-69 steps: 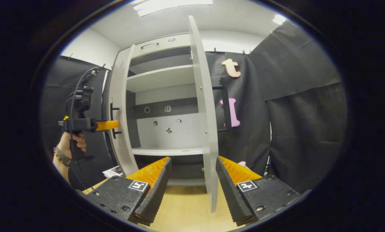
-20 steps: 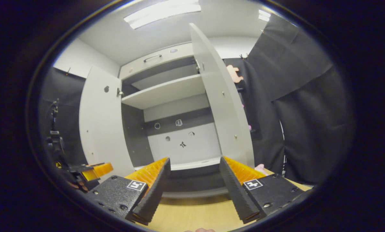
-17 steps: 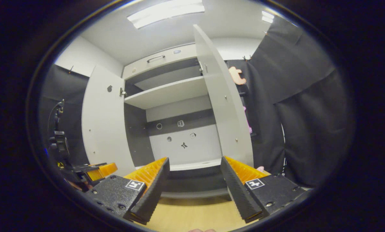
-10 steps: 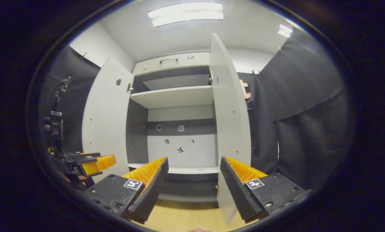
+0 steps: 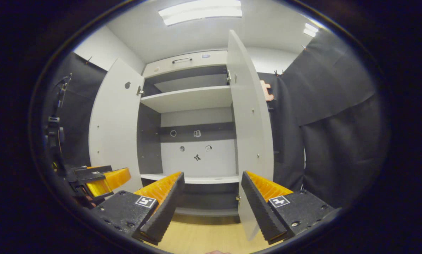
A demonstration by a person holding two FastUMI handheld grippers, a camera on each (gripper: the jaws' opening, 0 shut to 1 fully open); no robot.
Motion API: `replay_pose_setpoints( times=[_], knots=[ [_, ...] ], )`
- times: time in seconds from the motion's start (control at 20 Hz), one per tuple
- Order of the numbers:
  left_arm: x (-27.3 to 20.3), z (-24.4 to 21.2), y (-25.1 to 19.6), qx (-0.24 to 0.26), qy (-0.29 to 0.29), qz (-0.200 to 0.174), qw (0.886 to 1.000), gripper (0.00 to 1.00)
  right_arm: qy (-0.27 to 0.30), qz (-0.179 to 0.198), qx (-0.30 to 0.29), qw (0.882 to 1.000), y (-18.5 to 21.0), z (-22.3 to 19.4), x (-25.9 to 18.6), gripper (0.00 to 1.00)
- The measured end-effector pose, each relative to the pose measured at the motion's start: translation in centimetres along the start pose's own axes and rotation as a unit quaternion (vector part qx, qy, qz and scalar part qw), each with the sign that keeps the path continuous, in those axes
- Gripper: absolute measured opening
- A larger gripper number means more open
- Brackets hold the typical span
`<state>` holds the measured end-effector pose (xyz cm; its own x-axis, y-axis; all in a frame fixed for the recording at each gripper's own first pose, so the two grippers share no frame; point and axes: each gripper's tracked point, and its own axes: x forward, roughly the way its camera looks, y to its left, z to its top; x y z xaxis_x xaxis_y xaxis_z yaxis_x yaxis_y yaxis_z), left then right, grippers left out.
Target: Open the right door of the double-door shoe cabinet with the right hand, and open the left door with the left hand.
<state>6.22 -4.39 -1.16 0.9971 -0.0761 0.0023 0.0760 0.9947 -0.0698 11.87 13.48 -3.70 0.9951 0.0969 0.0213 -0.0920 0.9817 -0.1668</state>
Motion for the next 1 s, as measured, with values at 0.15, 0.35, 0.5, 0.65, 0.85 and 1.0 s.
replay_pose_setpoints(
  times=[0.15,0.35,0.5,0.65,0.85,1.0],
  knots=[
    [0.0,0.1,0.1,0.004,-0.004,0.010,1.000,0.92,0.001,-0.001,0.006,1.000,-0.5,0.2,0.0,0.98],
    [-0.8,0.3,-0.6,0.014,-0.009,0.011,1.000,0.92,0.000,0.001,0.008,1.000,-0.7,0.2,-0.3,1.00],
    [-1.0,0.3,-0.9,0.027,-0.012,0.016,0.999,0.92,0.002,0.007,0.009,1.000,-0.8,0.3,-0.3,1.00],
    [-1.3,0.0,-1.2,0.027,-0.009,0.018,0.999,0.92,0.005,0.008,0.009,1.000,-0.9,0.4,-0.4,1.00],
    [-1.7,-0.5,-1.4,0.015,-0.001,0.015,1.000,0.92,0.011,0.004,0.006,1.000,-1.3,0.2,-0.8,1.00],
    [-1.9,-0.3,-1.2,0.017,-0.001,0.020,1.000,0.92,0.016,-0.001,0.007,1.000,-1.6,0.0,-1.2,1.00]
  ],
)
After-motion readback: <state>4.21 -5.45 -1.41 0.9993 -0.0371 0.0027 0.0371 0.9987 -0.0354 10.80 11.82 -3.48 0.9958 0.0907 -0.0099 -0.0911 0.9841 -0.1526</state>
